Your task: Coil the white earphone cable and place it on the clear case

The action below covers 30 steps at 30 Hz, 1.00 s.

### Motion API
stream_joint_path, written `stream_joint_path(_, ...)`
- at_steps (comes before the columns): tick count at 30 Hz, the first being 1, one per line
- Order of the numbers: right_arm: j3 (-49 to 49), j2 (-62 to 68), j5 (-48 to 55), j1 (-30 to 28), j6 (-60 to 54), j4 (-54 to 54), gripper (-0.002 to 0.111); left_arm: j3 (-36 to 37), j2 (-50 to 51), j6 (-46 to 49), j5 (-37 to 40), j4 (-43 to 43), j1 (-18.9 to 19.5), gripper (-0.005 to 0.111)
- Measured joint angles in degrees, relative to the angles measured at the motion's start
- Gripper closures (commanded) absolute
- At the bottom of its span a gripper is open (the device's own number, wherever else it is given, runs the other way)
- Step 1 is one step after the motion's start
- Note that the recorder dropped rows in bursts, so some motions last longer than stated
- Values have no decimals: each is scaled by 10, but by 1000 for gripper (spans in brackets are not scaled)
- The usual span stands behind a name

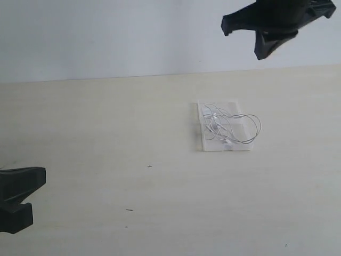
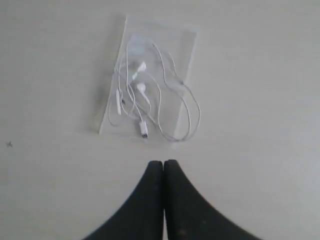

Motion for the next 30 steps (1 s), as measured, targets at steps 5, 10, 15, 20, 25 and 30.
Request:
stream_joint_path(5, 216, -150, 6, 0, -1, 0, 108, 0, 0, 0, 0, 1, 0, 107)
stream_joint_path(10, 263, -204, 8, 0, -1, 0, 108, 0, 0, 0, 0, 1, 0, 107)
stream_joint_path(15, 263, -205, 8, 0, -1, 0, 108, 1, 0, 0, 0, 1, 0, 107)
stream_joint_path(20, 264, -214, 6, 0, -1, 0, 108, 1, 0, 0, 0, 1, 0, 107)
stream_joint_path(25, 264, -279, -34, 0, -1, 1, 108, 1, 0, 0, 0, 1, 0, 107)
stream_joint_path(30, 264, -408, -131, 0, -1, 1, 108, 1, 0, 0, 0, 1, 0, 107)
